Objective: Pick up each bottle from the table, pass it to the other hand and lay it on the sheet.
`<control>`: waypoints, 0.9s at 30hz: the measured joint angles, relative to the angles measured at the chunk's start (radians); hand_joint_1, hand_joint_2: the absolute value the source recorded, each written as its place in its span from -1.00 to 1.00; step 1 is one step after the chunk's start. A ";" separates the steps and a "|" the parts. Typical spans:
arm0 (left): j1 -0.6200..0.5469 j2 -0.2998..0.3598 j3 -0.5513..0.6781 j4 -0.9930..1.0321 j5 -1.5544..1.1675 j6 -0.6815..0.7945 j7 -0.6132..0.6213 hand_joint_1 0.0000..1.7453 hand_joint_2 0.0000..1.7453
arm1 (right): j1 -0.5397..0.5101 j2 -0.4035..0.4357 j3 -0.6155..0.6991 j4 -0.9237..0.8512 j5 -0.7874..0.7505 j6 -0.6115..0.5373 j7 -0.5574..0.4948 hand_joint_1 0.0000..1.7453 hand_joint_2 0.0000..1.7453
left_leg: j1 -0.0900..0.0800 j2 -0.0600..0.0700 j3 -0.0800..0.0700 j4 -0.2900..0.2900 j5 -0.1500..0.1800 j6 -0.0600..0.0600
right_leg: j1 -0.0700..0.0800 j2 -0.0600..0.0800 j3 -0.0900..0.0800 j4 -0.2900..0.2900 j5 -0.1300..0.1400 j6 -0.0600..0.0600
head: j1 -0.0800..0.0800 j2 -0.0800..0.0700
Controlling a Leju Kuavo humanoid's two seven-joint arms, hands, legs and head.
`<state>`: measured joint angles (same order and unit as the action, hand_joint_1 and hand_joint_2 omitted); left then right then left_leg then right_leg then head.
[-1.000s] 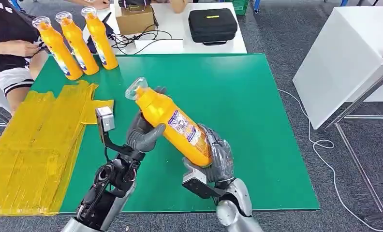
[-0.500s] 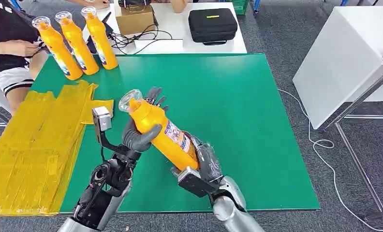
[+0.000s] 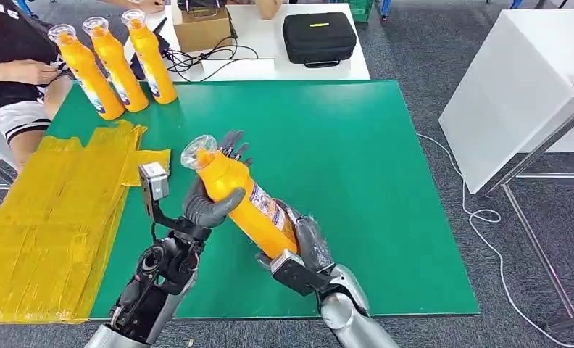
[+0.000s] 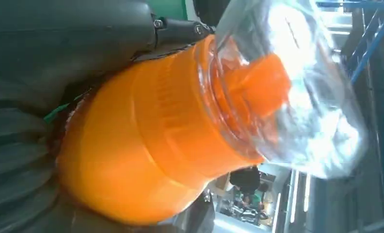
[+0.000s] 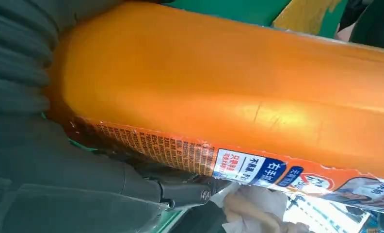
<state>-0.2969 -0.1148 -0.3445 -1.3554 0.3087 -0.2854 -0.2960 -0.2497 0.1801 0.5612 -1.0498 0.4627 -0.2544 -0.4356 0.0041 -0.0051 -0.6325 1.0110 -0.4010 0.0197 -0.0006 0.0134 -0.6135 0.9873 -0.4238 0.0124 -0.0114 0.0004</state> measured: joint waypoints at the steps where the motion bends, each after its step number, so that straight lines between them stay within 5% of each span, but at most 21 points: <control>1: 0.002 0.000 0.000 0.000 -0.005 0.001 -0.007 1.00 1.00 | 0.001 0.000 -0.002 0.000 -0.003 0.000 -0.001 1.00 1.00 | 0.000 0.000 0.000 0.000 0.000 0.000 | 0.000 0.000 0.000 0.000 0.000 0.000 | 0.000 0.000; 19: 0.061 0.002 0.000 -0.096 -0.048 -0.002 -0.059 1.00 1.00 | 0.025 -0.006 -0.004 -0.035 -0.034 -0.022 -0.019 0.98 1.00 | 0.000 0.000 0.000 0.000 0.000 0.000 | 0.000 0.000 0.000 0.000 0.000 0.000 | 0.000 0.000; 20: 0.065 0.002 0.000 -0.100 -0.048 -0.003 -0.061 1.00 1.00 | 0.026 -0.007 -0.004 -0.038 -0.034 -0.023 -0.020 -0.70 1.00 | 0.000 0.000 0.000 0.000 0.000 0.000 | 0.000 0.000 0.000 0.000 0.000 0.000 | 0.000 0.000; 21: 0.067 0.003 0.000 -0.102 -0.048 -0.004 -0.061 1.00 1.00 | 0.027 -0.007 -0.005 -0.040 -0.035 -0.024 -0.021 -1.00 1.00 | 0.000 0.000 0.000 0.000 0.000 0.000 | 0.000 0.000 0.000 0.000 0.000 0.000 | 0.000 0.000; 27: 0.074 0.003 0.000 -0.129 -0.058 -0.007 -0.080 1.00 1.00 | 0.055 -0.013 -0.022 -0.079 -0.057 -0.066 -0.042 -1.00 1.00 | 0.000 0.000 0.000 0.000 0.000 0.000 | 0.000 0.000 0.000 0.000 0.000 0.000 | 0.000 0.000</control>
<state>-0.2229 -0.1122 -0.3449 -1.4839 0.2506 -0.2922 -0.3757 -0.1948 0.1671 0.5391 -1.1291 0.4055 -0.3200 -0.4772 0.0041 -0.0052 -0.6327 1.0110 -0.4011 0.0197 -0.0006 0.0134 -0.6135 0.9873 -0.4238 0.0124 -0.0114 0.0004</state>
